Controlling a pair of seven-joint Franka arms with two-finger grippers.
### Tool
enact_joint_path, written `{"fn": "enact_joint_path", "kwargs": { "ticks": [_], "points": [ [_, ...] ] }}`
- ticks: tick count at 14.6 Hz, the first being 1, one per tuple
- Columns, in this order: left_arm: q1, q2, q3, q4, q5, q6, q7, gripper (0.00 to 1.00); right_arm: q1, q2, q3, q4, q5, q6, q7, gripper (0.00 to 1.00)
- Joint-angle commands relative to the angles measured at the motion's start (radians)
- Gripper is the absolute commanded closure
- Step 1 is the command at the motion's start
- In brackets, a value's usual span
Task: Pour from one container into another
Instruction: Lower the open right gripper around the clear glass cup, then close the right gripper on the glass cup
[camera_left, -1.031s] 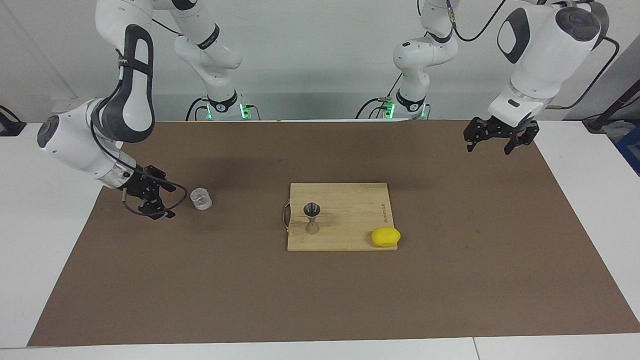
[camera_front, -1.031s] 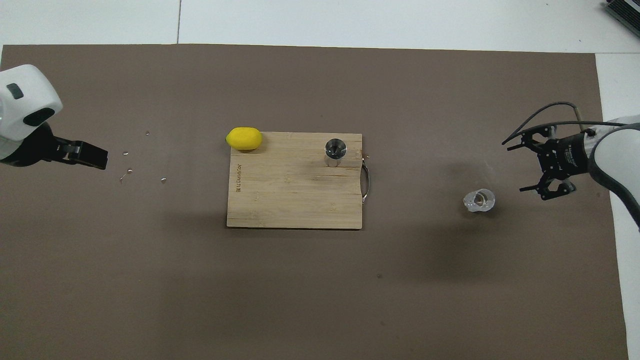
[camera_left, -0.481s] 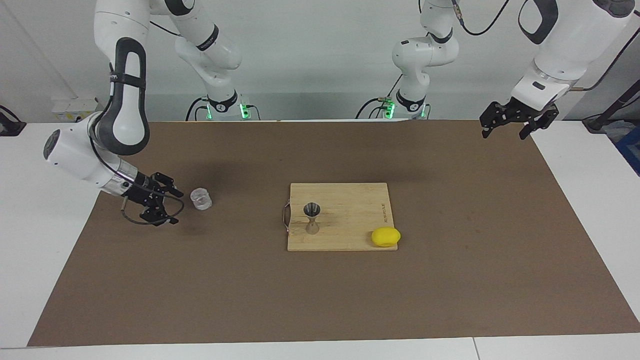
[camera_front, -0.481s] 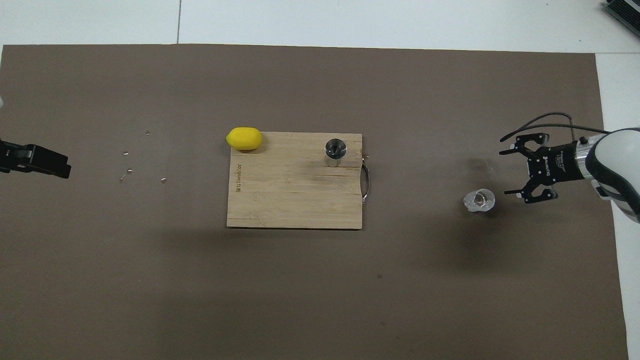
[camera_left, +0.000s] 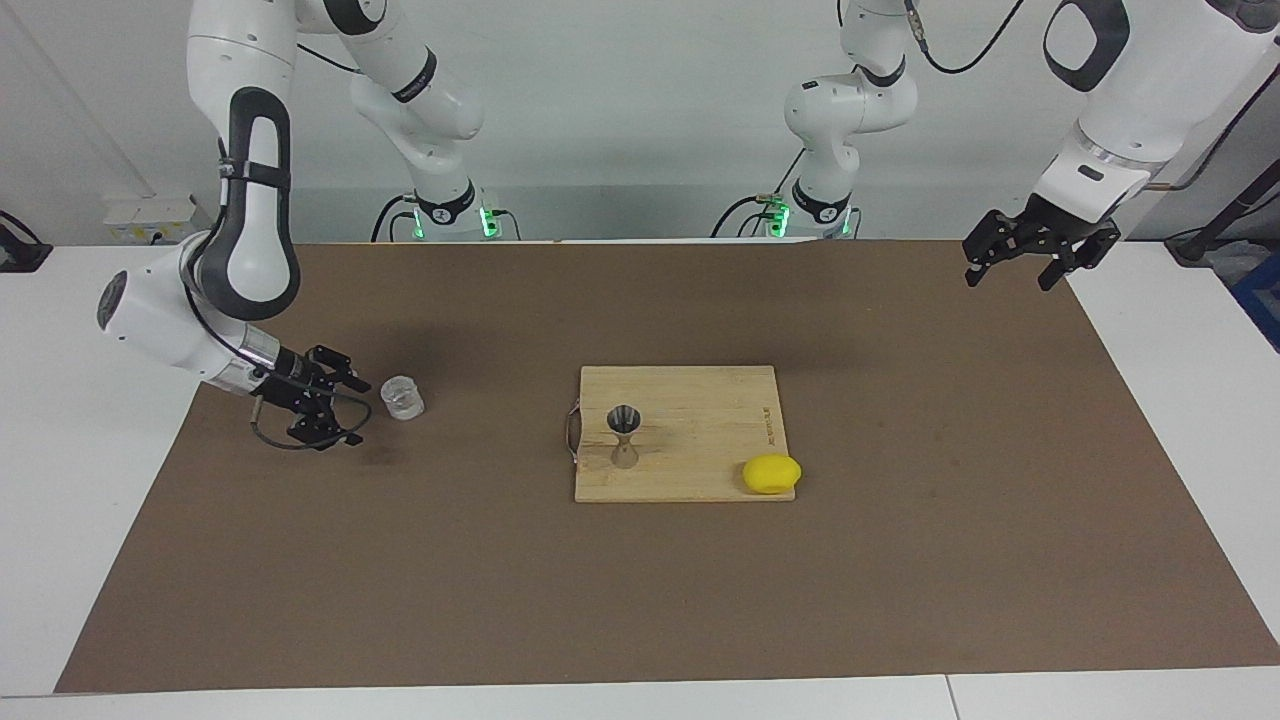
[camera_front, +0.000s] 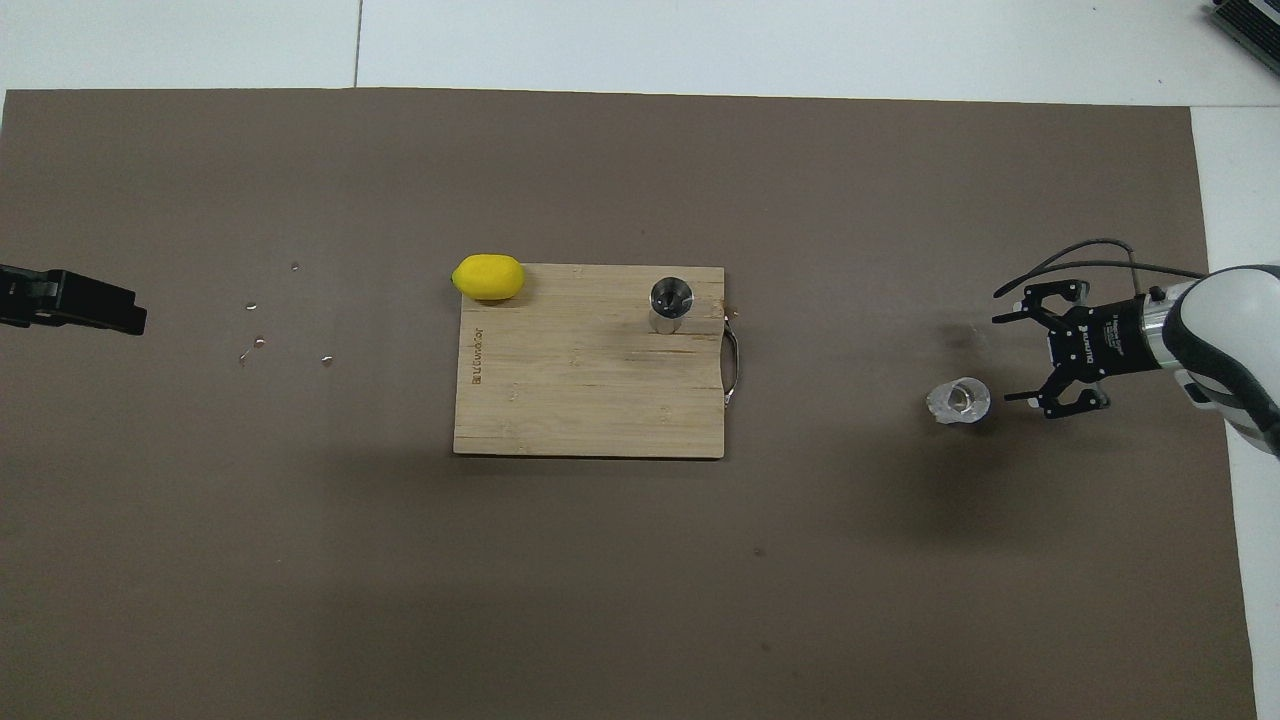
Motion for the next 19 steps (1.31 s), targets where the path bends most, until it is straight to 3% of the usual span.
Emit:
{"fn": "enact_joint_path", "kwargs": {
  "ticks": [1, 5, 12, 19],
  "points": [
    [-0.002, -0.012, -0.007, 0.014, -0.004, -0.005, 0.011, 0.0, -0.018, -0.025, 0.011, -0.049, 0.031, -0.005, -0.056, 0.0],
    [-0.001, -0.012, -0.007, 0.028, -0.002, -0.057, 0.012, 0.0, -0.031, -0.06, 0.011, -0.132, 0.075, -0.004, -0.122, 0.0],
    [-0.043, -0.021, 0.002, 0.011, 0.015, -0.061, 0.012, 0.0, -0.04, -0.036, 0.011, -0.146, 0.161, -0.027, -0.192, 0.0],
    [-0.034, -0.032, 0.001, 0.001, 0.015, -0.057, 0.002, 0.0, -0.037, -0.024, 0.011, -0.163, 0.169, -0.027, -0.235, 0.0]
  ]
}}
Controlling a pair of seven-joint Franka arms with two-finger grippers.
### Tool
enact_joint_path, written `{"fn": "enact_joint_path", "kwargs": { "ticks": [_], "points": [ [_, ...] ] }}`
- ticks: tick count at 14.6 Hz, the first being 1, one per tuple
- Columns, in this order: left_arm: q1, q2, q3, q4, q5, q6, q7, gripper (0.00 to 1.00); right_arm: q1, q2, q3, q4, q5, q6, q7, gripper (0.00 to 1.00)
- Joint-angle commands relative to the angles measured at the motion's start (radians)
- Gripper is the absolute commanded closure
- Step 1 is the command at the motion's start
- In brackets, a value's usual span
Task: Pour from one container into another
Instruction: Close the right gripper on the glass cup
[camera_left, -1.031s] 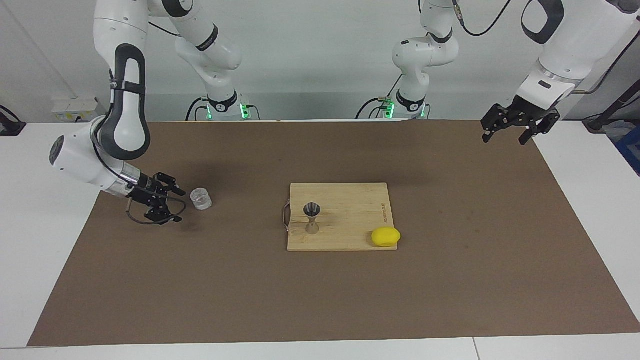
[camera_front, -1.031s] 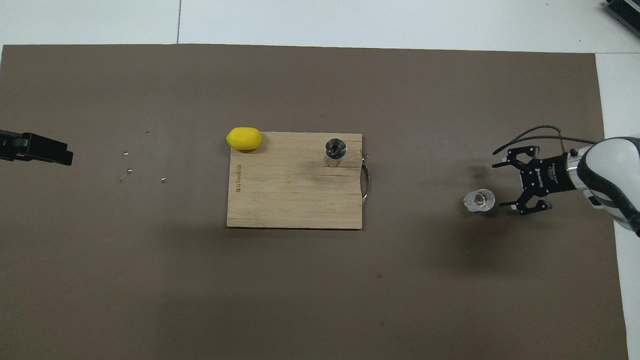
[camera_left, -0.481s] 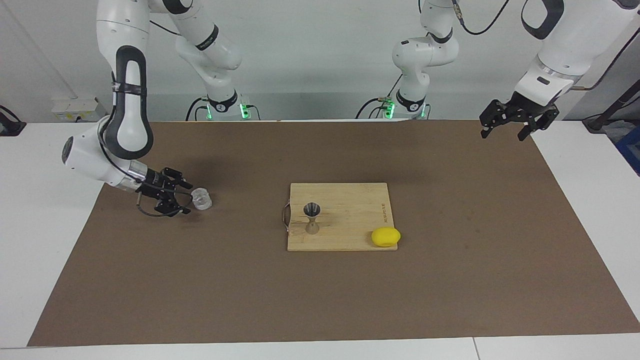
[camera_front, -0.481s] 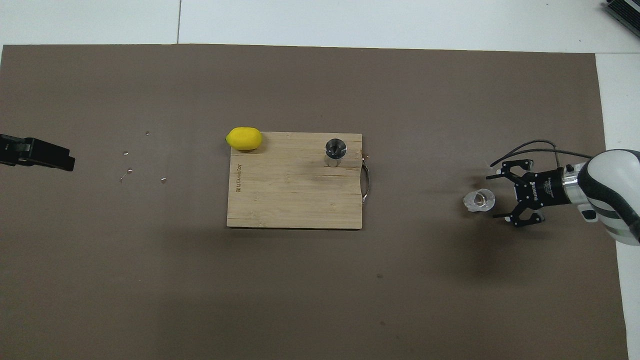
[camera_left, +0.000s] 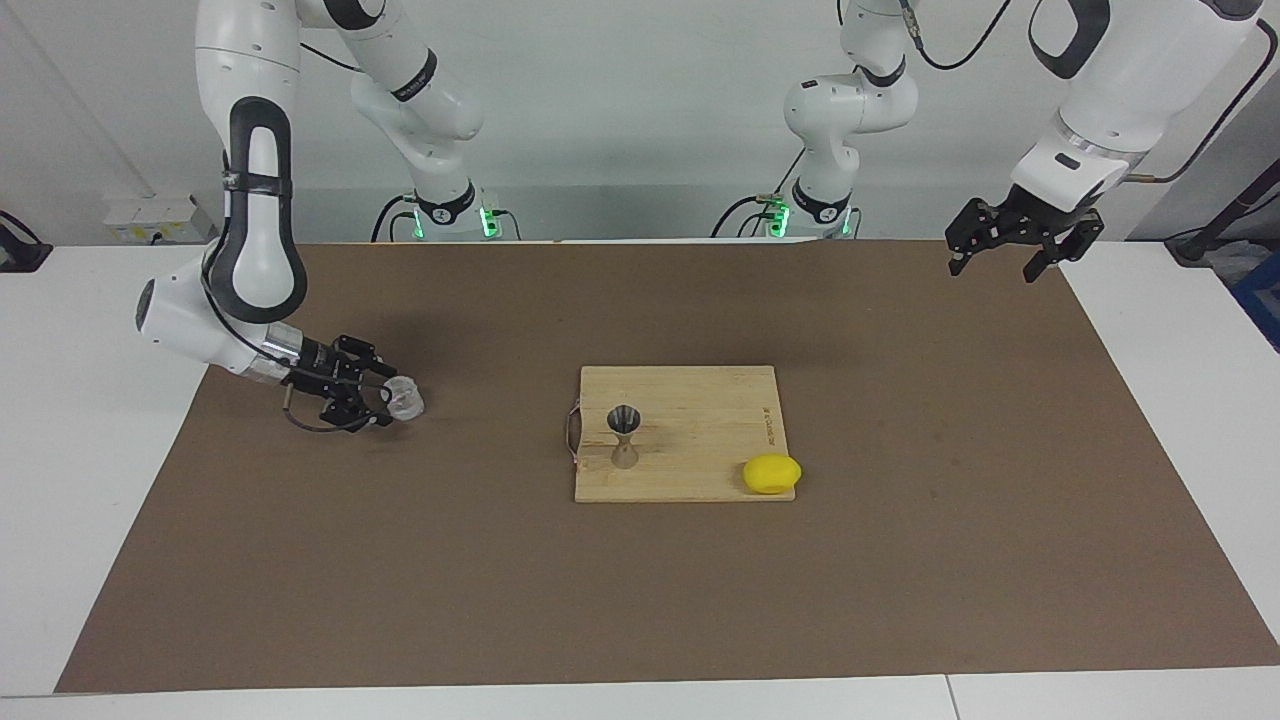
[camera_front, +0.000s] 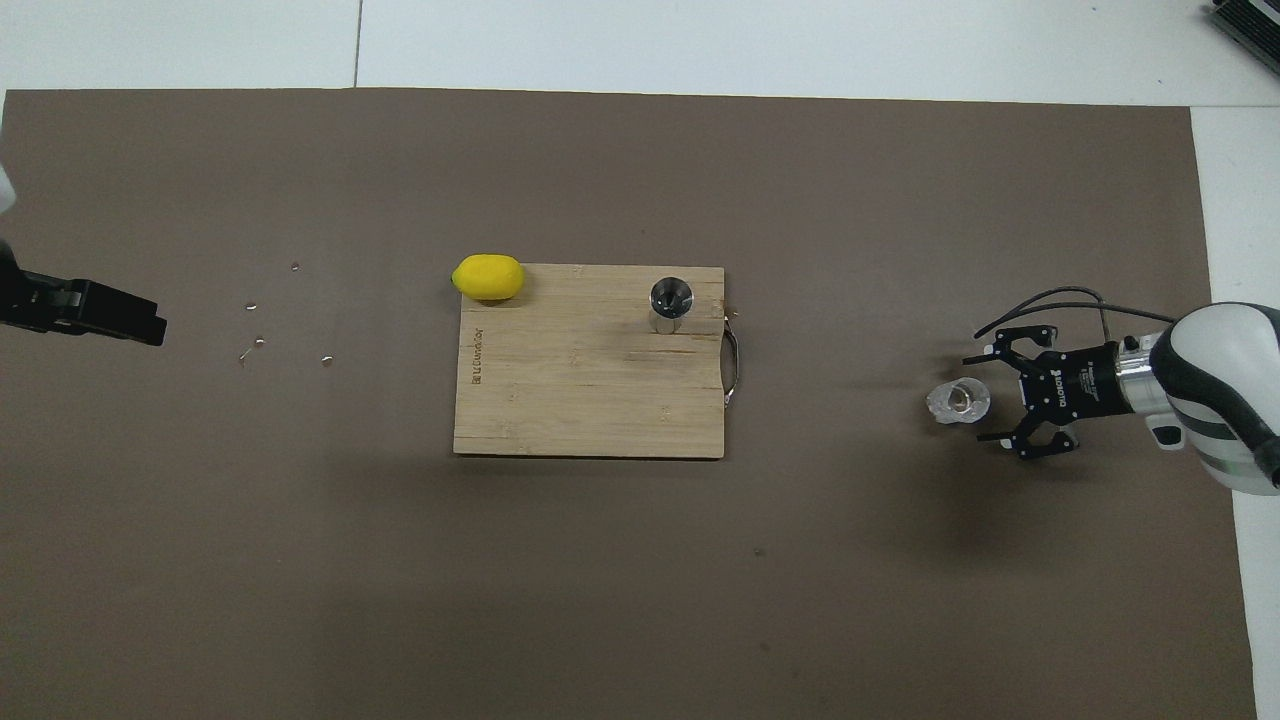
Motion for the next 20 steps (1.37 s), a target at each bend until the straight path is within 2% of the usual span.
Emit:
{"fn": "enact_joint_path", "kwargs": {
  "ticks": [1, 7, 8, 9, 10, 11, 12, 16, 20],
  "points": [
    [-0.005, -0.028, 0.007, -0.022, 0.01, -0.012, -0.002, 0.0, -0.018, -0.002, 0.01, -0.016, 0.036, -0.007, -0.061, 0.0],
    [-0.005, -0.028, 0.007, -0.022, 0.01, -0.015, -0.002, 0.0, -0.015, -0.002, 0.01, -0.016, 0.077, 0.002, -0.021, 0.0],
    [-0.005, -0.028, 0.007, -0.022, 0.01, -0.015, -0.002, 0.0, -0.012, -0.002, 0.01, -0.016, 0.077, 0.002, -0.02, 0.12],
    [-0.005, -0.029, 0.007, -0.022, 0.01, -0.015, -0.002, 0.0, -0.014, -0.002, 0.01, -0.016, 0.079, -0.001, -0.018, 0.38],
    [-0.005, -0.028, 0.007, -0.022, 0.01, -0.015, -0.002, 0.0, -0.017, -0.002, 0.01, -0.014, 0.08, -0.006, -0.018, 0.68],
    [-0.005, -0.028, 0.007, -0.022, 0.01, -0.015, 0.0, 0.0, -0.018, -0.002, 0.01, -0.014, 0.08, -0.006, -0.018, 0.88],
    [-0.005, -0.028, 0.007, -0.022, 0.01, -0.015, -0.002, 0.0, -0.018, -0.002, 0.01, -0.014, 0.08, -0.006, -0.017, 0.97],
    [-0.005, -0.028, 0.007, -0.022, 0.01, -0.015, 0.0, 0.0, -0.018, -0.014, 0.01, -0.001, 0.08, -0.01, 0.012, 1.0],
    [-0.005, -0.028, 0.007, -0.022, 0.01, -0.015, -0.002, 0.0, -0.003, -0.074, 0.013, 0.019, 0.079, -0.01, 0.111, 1.0]
  ]
}}
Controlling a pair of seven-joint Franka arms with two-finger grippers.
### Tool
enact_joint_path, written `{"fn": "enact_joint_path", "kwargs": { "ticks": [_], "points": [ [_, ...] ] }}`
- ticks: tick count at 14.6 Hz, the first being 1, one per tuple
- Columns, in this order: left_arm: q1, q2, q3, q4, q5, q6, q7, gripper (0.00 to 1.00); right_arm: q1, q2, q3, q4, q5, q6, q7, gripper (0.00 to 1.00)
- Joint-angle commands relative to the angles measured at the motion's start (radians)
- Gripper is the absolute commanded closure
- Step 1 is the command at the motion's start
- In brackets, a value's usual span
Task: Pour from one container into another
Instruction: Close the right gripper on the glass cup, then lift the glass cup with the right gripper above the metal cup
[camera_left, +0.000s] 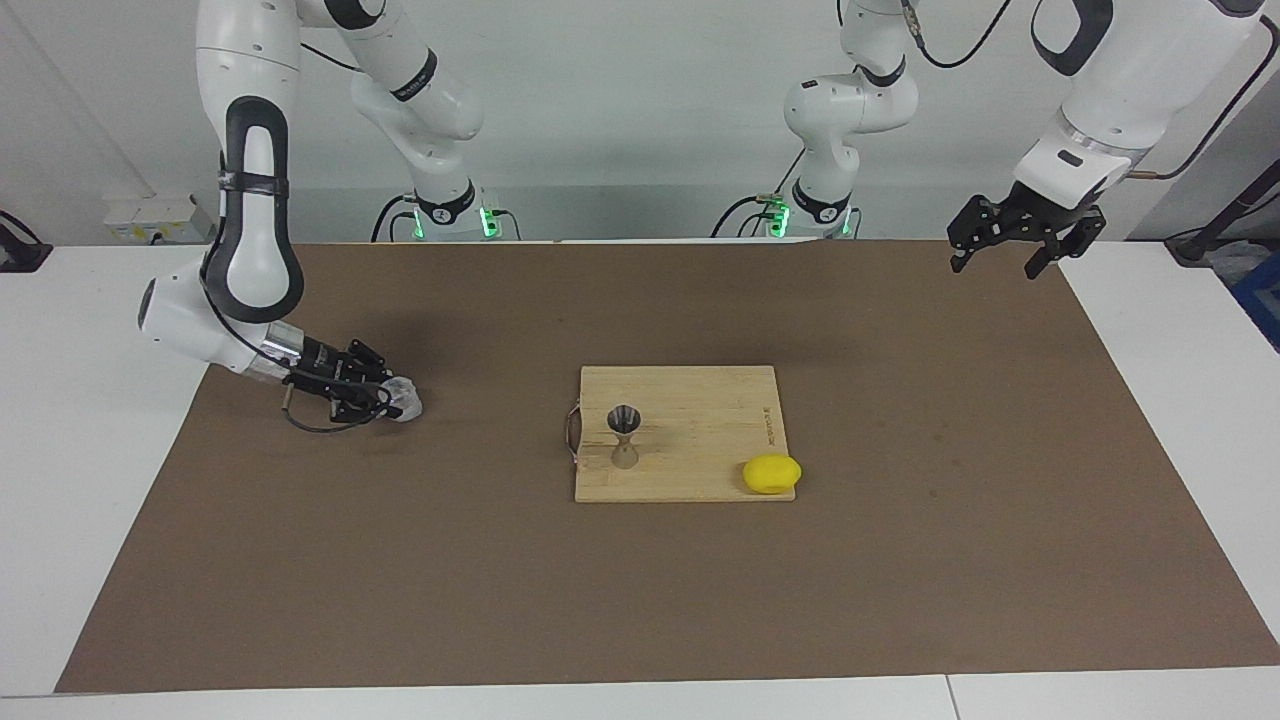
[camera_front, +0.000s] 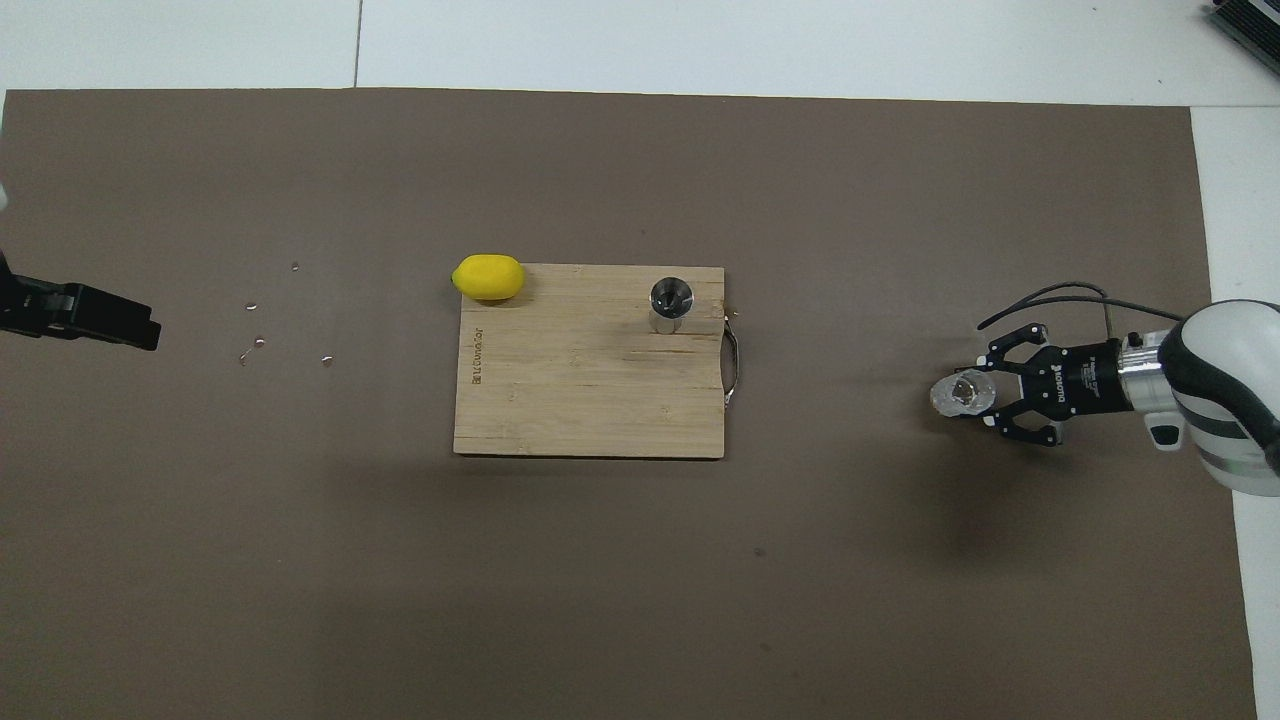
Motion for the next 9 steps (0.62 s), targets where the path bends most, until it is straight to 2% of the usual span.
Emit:
{"fn": "enact_joint_path", "kwargs": {
  "ticks": [1, 6, 9],
  "points": [
    [-0.005, -0.023, 0.007, -0.021, 0.009, -0.006, -0.002, 0.0, 0.003, -0.066, 0.015, 0.009, 0.023, -0.009, 0.071, 1.0],
    [-0.005, -0.023, 0.007, -0.021, 0.009, -0.006, 0.0, 0.0, 0.115, -0.088, 0.012, 0.113, 0.003, 0.003, 0.284, 1.0],
    [-0.005, -0.023, 0.007, -0.021, 0.009, -0.006, -0.002, 0.0, 0.224, -0.077, 0.012, 0.188, -0.083, 0.054, 0.479, 1.0]
  ]
}}
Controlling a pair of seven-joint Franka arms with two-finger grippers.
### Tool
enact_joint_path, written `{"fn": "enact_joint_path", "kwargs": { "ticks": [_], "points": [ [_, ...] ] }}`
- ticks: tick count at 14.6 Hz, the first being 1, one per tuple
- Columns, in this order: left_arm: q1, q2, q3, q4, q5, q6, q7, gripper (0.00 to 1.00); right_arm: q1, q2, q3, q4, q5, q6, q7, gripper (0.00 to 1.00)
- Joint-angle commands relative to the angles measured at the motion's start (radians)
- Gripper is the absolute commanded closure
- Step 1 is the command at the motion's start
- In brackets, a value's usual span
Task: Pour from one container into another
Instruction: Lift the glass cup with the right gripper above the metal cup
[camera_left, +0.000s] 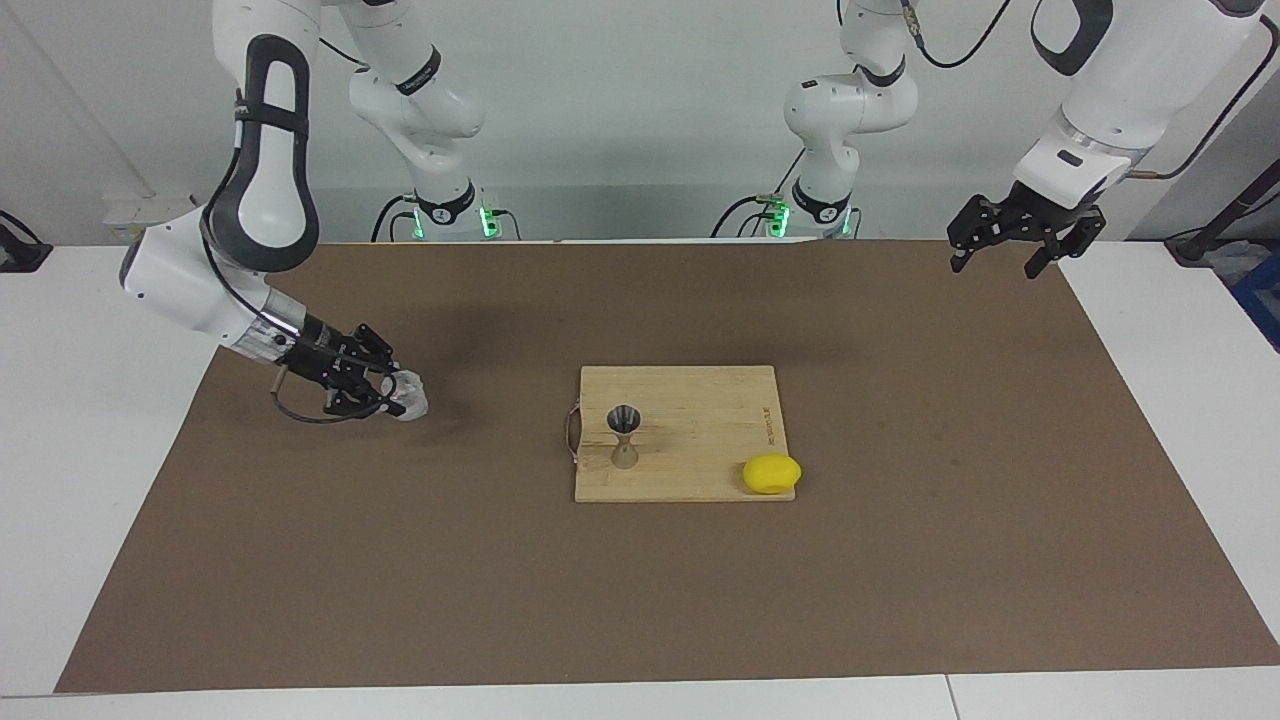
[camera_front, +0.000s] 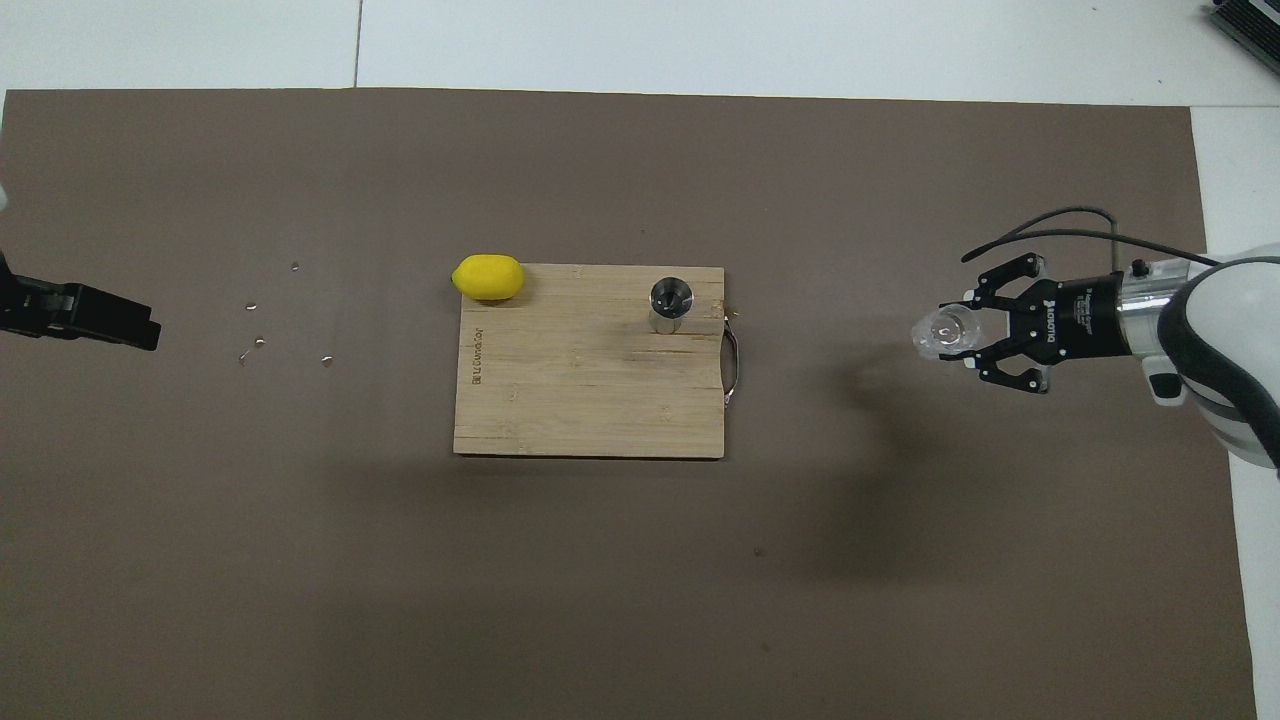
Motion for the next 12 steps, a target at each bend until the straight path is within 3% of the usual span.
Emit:
{"fn": "enact_joint_path", "kwargs": {
  "ticks": [1, 5, 8, 12],
  "points": [
    [-0.005, -0.023, 0.007, -0.021, 0.009, -0.006, -0.002, 0.0, 0.094, 0.021, 0.001, 0.079, -0.104, 0.062, 0.193, 1.0],
    [-0.005, -0.025, 0.007, -0.021, 0.009, -0.006, -0.002, 0.0, 0.223, 0.063, 0.0, 0.15, -0.222, 0.138, 0.406, 1.0],
    [-0.005, -0.023, 0.007, -0.021, 0.009, -0.006, 0.0, 0.0, 0.321, 0.086, 0.0, 0.191, -0.383, 0.159, 0.535, 1.0],
    [-0.005, -0.023, 0.007, -0.021, 0.009, -0.006, -0.002, 0.0, 0.398, 0.161, -0.002, 0.334, -0.471, 0.134, 0.693, 1.0]
  ]
}}
